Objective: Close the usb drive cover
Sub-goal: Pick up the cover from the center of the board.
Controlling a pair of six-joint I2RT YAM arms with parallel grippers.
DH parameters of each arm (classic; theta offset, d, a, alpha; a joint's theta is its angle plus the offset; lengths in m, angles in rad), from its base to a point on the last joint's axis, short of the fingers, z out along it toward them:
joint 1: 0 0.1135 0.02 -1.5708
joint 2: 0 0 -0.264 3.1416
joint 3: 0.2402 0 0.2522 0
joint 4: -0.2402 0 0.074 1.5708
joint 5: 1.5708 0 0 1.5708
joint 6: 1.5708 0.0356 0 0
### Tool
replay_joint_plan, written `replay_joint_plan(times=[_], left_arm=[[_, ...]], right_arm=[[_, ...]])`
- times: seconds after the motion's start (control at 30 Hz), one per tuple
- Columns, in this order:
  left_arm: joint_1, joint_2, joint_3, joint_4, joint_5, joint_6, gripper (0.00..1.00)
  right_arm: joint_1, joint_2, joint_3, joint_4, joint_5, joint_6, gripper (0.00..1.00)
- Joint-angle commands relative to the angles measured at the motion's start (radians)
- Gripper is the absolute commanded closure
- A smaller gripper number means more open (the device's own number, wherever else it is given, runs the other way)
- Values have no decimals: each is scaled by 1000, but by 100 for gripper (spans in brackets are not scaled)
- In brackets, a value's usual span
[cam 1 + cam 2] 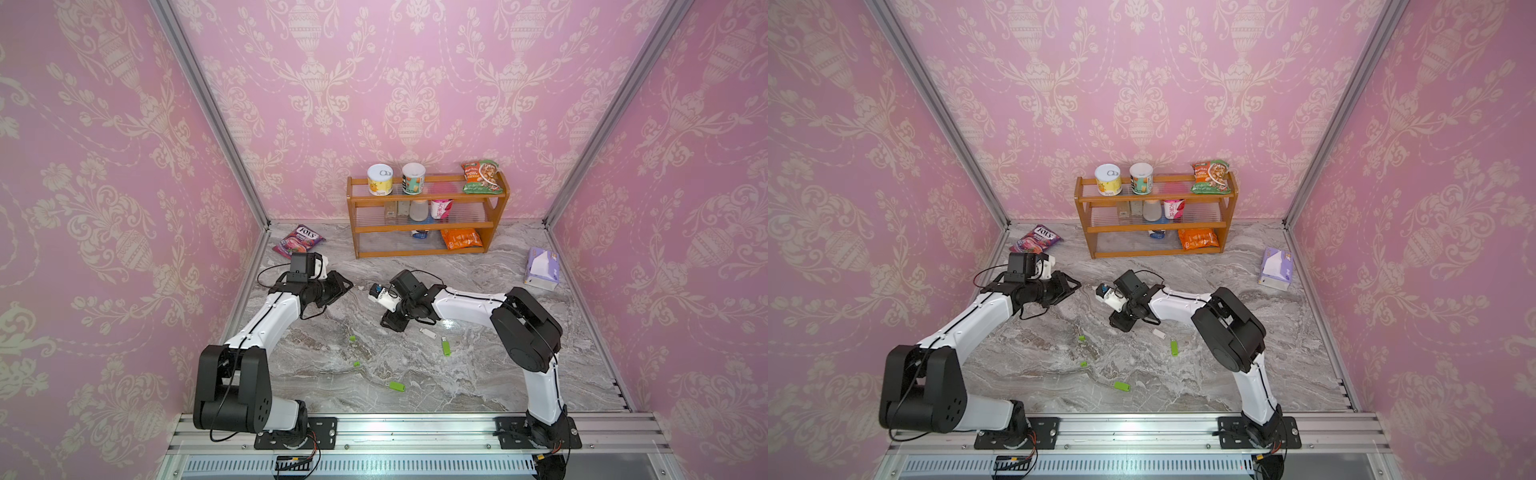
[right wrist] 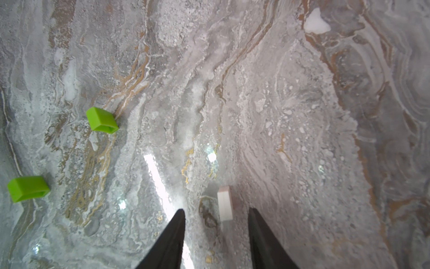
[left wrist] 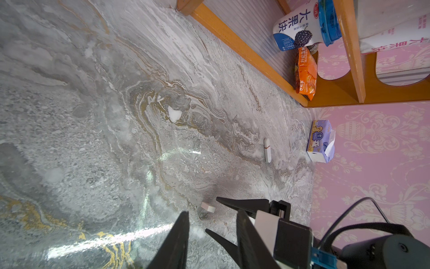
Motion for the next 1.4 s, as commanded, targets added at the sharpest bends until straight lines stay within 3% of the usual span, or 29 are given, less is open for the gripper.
replay_joint_plan(times=[0.0,0.8,0.9,1.07,1.23,1.37], left_arm=[[15,7,-22,7,16,4,64],[34,12,-25,11,28,14,64],[34,17,-22,13,34,12,64],[34,25,-21,25,50,7,64],[34,26,-27,70,124,2,64],[34,35,-42,155,257,-18,65]], right_arm=[[12,32,47,-38,9,-21,57],[24,84,109,-144,79,-66,70],[24,84,106,-143,77,-68,76],[24,77,96,-121,64,-61,100],[5,43,55,-56,20,-37,100],[-75,-47,-26,46,-163,40,100]])
